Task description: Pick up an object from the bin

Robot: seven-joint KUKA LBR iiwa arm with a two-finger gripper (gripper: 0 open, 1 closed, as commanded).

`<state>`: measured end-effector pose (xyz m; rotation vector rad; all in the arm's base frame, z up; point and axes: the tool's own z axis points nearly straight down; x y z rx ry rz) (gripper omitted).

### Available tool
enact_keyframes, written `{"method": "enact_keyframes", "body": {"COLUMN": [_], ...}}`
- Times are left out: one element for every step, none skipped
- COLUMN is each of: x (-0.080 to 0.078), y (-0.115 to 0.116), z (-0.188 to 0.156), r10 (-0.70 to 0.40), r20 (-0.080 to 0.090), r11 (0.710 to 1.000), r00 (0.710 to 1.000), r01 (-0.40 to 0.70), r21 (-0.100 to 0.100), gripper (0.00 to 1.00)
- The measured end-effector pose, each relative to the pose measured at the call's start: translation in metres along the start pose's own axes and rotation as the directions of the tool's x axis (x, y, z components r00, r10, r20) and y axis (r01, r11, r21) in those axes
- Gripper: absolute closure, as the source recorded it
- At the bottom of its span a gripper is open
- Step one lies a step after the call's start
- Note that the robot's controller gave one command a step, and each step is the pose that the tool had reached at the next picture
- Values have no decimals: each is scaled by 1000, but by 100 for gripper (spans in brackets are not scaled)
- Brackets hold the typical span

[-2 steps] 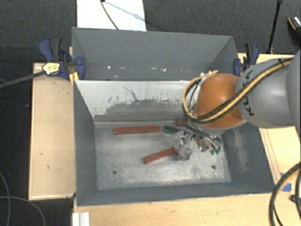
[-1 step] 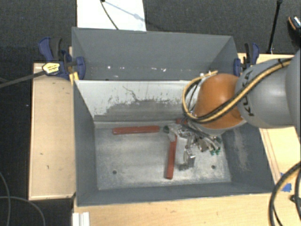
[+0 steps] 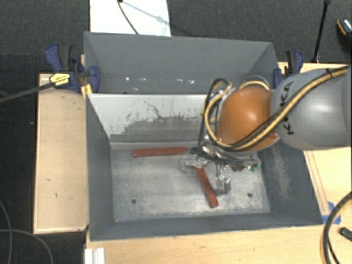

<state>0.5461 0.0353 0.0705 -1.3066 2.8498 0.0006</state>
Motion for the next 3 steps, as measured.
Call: {"method": "enact_keyframes", "body": {"x": [0,4,-24], "y": [0,-9,-4], "z": [0,-167,-138], "r10": [6,122,110], "r20": [-1,3,-5], "r11": [1000,992,994], "r00": [1000,992,994], "r01": [-6,-122,-110], "r21": [0,5,-4], "gripper": [100,100,100]}}
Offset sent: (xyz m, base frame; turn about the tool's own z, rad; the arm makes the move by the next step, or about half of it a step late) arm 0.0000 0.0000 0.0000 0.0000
